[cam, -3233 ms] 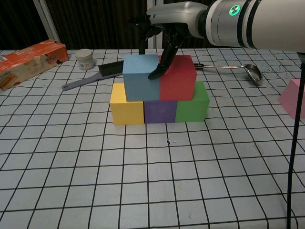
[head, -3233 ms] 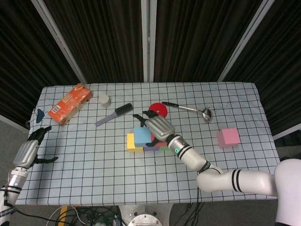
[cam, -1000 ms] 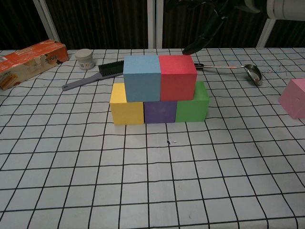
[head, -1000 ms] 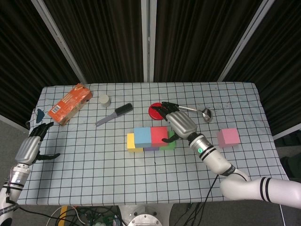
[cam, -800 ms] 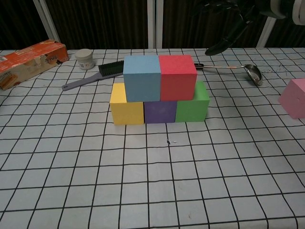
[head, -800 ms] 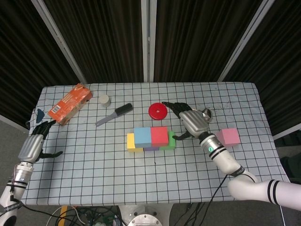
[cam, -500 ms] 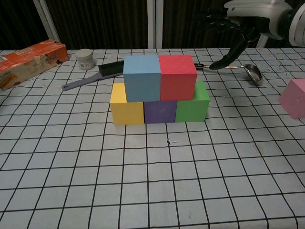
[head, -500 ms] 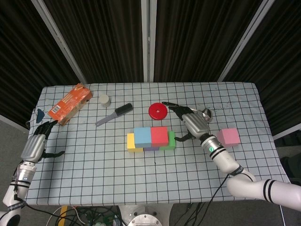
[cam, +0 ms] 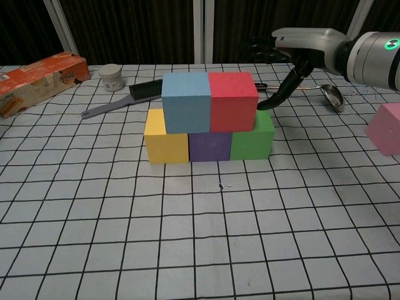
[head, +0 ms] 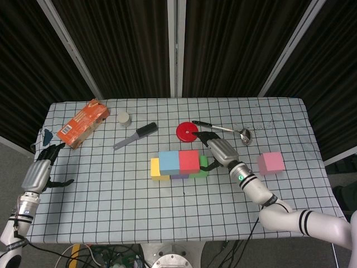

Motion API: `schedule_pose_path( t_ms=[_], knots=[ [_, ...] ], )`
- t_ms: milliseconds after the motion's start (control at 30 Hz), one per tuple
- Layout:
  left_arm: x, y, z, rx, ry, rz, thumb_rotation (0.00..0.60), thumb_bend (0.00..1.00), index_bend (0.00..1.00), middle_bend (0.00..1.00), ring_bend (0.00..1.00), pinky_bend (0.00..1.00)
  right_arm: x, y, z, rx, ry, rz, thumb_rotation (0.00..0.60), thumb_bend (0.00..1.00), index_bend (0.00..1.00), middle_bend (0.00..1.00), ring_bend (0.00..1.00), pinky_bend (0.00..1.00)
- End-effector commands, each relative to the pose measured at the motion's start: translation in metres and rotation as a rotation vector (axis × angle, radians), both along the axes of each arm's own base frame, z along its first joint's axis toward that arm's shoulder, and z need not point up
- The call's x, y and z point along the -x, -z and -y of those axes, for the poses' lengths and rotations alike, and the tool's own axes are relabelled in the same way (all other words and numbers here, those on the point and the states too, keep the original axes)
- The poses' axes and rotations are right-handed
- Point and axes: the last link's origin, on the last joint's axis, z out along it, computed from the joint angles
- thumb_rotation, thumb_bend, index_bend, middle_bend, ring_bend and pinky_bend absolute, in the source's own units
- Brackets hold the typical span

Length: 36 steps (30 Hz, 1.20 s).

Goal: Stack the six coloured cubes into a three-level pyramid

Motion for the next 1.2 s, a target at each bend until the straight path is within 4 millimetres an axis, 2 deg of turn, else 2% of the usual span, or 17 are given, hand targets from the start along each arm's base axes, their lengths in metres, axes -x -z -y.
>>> schedule_pose_path(
  t_ms=[33,267,567,900,1200],
  knots=[
    [0.001,0.0,0.0,0.0,-0.001,0.001,0.6,0.06,0.05,0.09,0.0,0.07,-0.002,0.002,0.0,-0.003,-0.002,0.001,0.6,0.1,0.0,0.07,0.0,0.0],
    [0.002,0.0,0.001,0.004,-0.003,0.004,0.6,0.06,0.05,0.09,0.0,0.07,-0.003,0.004,0.0,-0.008,-0.002,-0.001,0.6,0.1,0.0,0.07,0.0,0.0],
    [0.0,0.001,0.002,0.008,0.002,0.003,0.6,0.06,0.05,0.09,0.0,0.07,0.001,-0.006,0.001,0.014,-0.002,-0.014,0.6,0.1,0.0,0.07,0.0,0.0],
    [0.001,0.005,0.001,0.013,-0.002,0.001,0.6,0.06,0.05,0.09,0.0,0.07,0.027,-0.016,0.003,0.039,0.036,-0.092,0.6,0.12,0.0,0.06,0.0,0.0],
    [0.005,0.007,0.001,0.019,-0.016,-0.006,0.6,0.06,0.05,0.09,0.0,0.07,0.047,0.002,0.007,0.03,0.079,-0.13,0.6,0.13,0.0,0.03,0.0,0.0]
  ],
)
